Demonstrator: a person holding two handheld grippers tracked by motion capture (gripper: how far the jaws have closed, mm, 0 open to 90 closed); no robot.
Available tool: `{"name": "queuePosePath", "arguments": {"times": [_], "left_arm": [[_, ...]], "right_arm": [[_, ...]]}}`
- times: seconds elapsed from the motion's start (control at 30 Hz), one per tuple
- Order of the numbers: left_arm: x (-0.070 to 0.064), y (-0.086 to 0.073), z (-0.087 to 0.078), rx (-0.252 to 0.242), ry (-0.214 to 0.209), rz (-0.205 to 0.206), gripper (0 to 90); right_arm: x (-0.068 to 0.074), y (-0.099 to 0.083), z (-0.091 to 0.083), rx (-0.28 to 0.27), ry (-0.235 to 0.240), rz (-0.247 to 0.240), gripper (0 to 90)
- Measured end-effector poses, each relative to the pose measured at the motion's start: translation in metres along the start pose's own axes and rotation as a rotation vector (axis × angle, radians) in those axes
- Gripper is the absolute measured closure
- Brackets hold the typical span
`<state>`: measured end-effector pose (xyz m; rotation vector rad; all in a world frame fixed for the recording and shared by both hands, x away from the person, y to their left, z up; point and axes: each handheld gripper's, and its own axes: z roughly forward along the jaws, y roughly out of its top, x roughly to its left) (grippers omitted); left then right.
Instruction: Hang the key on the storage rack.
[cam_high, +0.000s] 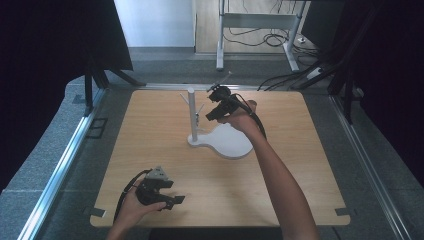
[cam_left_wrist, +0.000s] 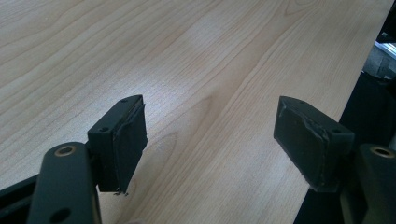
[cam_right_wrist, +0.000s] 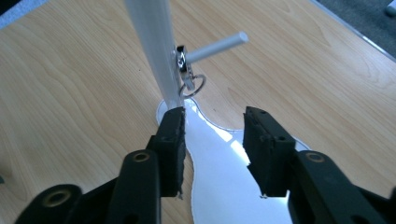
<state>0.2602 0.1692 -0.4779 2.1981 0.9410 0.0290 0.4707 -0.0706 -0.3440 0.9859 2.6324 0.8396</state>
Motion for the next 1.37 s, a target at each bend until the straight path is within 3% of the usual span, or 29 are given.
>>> {"name": "queuePosePath", "arguments": {"times": [0.2,0.27,0.37,0.43,0.6,0.63,0.7,0.77,1.07,1.37], "left_arm": [[0.001,0.000,0.002,0.006,0.011,0.002,26.0],[0.001,0.000,0.002,0.009,0.009,0.003,26.0],[0.000,0.000,0.003,0.012,0.014,0.008,26.0],[0.000,0.000,0.003,0.013,0.018,0.008,26.0],[0.000,0.000,0.004,0.019,0.021,0.011,25.9],[0.000,0.000,0.005,0.023,0.022,0.008,25.9],[0.000,0.000,0.005,0.024,0.027,0.002,25.8],[0.001,0.000,0.005,0.024,0.037,-0.003,25.7],[0.002,0.000,0.008,0.033,0.045,-0.004,25.5],[0.001,0.000,0.011,0.040,0.037,0.007,25.6]], "right_arm": [[0.000,-0.038,-0.019,-0.069,0.011,0.015,53.0],[0.000,-0.043,-0.021,-0.075,0.013,0.016,52.6],[0.002,-0.072,-0.028,-0.102,0.017,0.018,51.5],[0.002,-0.078,-0.029,-0.108,0.022,0.019,51.5],[0.005,-0.122,-0.032,-0.128,0.037,0.044,50.9],[0.006,-0.142,-0.032,-0.134,0.035,0.058,50.7],[0.006,-0.148,-0.032,-0.136,0.035,0.060,50.6],[0.005,-0.169,-0.034,-0.163,0.044,0.077,50.6],[0.007,-0.208,-0.033,-0.196,0.032,0.106,49.6],[0.005,-0.220,-0.038,-0.220,0.022,0.141,46.5]]}}
